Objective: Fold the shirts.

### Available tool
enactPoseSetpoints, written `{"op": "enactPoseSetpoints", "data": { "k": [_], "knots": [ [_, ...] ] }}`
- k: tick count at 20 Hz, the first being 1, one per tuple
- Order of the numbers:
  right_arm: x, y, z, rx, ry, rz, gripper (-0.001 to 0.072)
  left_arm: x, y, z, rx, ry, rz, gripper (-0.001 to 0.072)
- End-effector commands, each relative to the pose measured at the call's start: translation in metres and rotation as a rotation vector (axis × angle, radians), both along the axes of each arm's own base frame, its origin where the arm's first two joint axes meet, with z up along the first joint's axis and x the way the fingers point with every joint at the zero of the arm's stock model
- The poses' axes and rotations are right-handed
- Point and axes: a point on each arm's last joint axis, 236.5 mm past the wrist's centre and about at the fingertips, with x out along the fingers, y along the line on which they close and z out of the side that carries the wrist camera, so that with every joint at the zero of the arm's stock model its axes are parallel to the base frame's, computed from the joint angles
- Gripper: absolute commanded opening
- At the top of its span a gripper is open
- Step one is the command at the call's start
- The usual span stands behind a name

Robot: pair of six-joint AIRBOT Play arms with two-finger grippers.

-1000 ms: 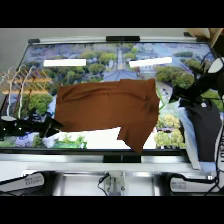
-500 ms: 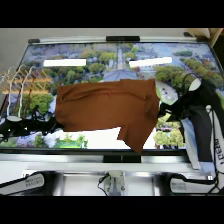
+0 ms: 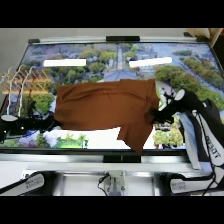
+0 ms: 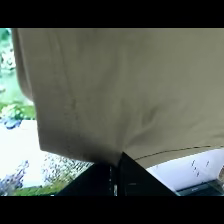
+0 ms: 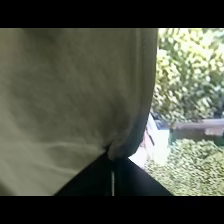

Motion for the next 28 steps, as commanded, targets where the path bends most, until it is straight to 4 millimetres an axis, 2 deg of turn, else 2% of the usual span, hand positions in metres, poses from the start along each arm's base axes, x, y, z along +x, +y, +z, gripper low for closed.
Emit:
{"op": "enactPoseSetpoints", "data": {
  "k": [1, 2, 3, 4, 5, 6, 7, 8, 9, 10, 11, 12, 13, 14, 15, 17, 18, 20, 22, 24, 26, 28],
  "knots": [
    [0.018, 0.007, 0.004, -0.024, -0.075, 0.014, 0.0077, 0.010, 0.003, 0.014, 0.011, -0.039, -0.013, 0.0031],
    [0.029, 0.001, 0.021, -0.047, -0.129, 0.027, 0.0077, 0.018, 0.009, 0.029, 0.039, -0.057, -0.032, 0.0030],
    [0.044, -0.003, 0.047, -0.067, -0.210, 0.045, 0.0077, 0.025, 0.018, 0.050, 0.085, -0.081, -0.057, 0.0030],
    [0.063, -0.007, 0.083, -0.087, -0.329, 0.086, 0.0077, 0.035, 0.030, 0.082, 0.156, -0.138, -0.094, 0.0029],
    [0.084, -0.008, 0.138, -0.104, -0.499, 0.162, 0.0076, 0.050, 0.044, 0.137, 0.265, -0.258, -0.131, 0.0029],
    [0.099, -0.007, 0.206, -0.137, -0.698, 0.261, 0.0076, 0.061, 0.057, 0.198, 0.379, -0.402, -0.139, 0.0030],
    [0.104, -0.005, 0.284, -0.186, -0.904, 0.329, 0.0076, 0.066, 0.067, 0.270, 0.508, -0.571, -0.119, 0.0030],
    [0.099, -0.006, 0.363, -0.233, -1.105, 0.331, 0.0077, 0.060, 0.073, 0.354, 0.638, -0.758, -0.073, 0.0031],
    [0.080, -0.007, 0.441, -0.269, -1.300, 0.300, 0.0077, 0.037, 0.067, 0.437, 0.728, -0.947, -0.014, 0.0032],
    [0.047, -0.007, 0.518, -0.291, -1.498, 0.248, 0.0077, 0.006, 0.057, 0.506, 0.759, -1.106, 0.077, 0.0031],
    [0.005, -0.005, 0.581, -0.264, -1.670, 0.170, 0.0077, -0.034, 0.042, 0.570, 0.745, -1.264, 0.188, 0.0031],
    [-0.036, 0.000, 0.624, -0.220, -1.806, 0.125, 0.0077, -0.074, 0.029, 0.613, 0.736, -1.388, 0.257, 0.0031],
    [-0.076, 0.007, 0.653, -0.180, -1.909, 0.111, 0.0077, -0.112, 0.019, 0.638, 0.748, -1.469, 0.304, 0.0031],
    [-0.110, 0.010, 0.669, -0.155, -1.976, 0.102, 0.0077, -0.139, 0.014, 0.650, 0.745, -1.503, 0.352, 0.0031],
    [-0.136, 0.008, 0.676, -0.143, -2.003, 0.073, 0.0077, -0.161, 0.013, 0.652, 0.729, -1.506, 0.408, 0.0031],
    [-0.161, -0.006, 0.673, -0.182, -1.987, 0.007, 0.0077, -0.180, 0.021, 0.637, 0.728, -1.431, 0.474, 0.0032],
    [-0.162, -0.016, 0.665, -0.227, -1.950, -0.017, 0.0077, -0.179, 0.023, 0.626, 0.734, -1.382, 0.469, 0.0032],
    [-0.149, -0.032, 0.638, -0.307, -1.825, -0.025, 0.0077, -0.164, 0.027, 0.597, 0.733, -1.264, 0.423, 0.0032],
    [-0.123, -0.034, 0.599, -0.320, -1.655, 0.013, 0.0077, -0.141, 0.034, 0.561, 0.777, -1.145, 0.334, 0.0032],
    [-0.087, -0.033, 0.548, -0.313, -1.442, 0.061, 0.0077, -0.107, 0.048, 0.515, 0.768, -1.008, 0.279, 0.0033],
    [-0.039, -0.033, 0.482, -0.302, -1.219, 0.112, 0.0077, -0.065, 0.058, 0.440, 0.700, -0.812, 0.200, 0.0033],
    [0.014, -0.030, 0.404, -0.269, -1.021, 0.134, 0.0077, -0.026, 0.062, 0.358, 0.607, -0.625, 0.112, 0.0032]
  ]
}}
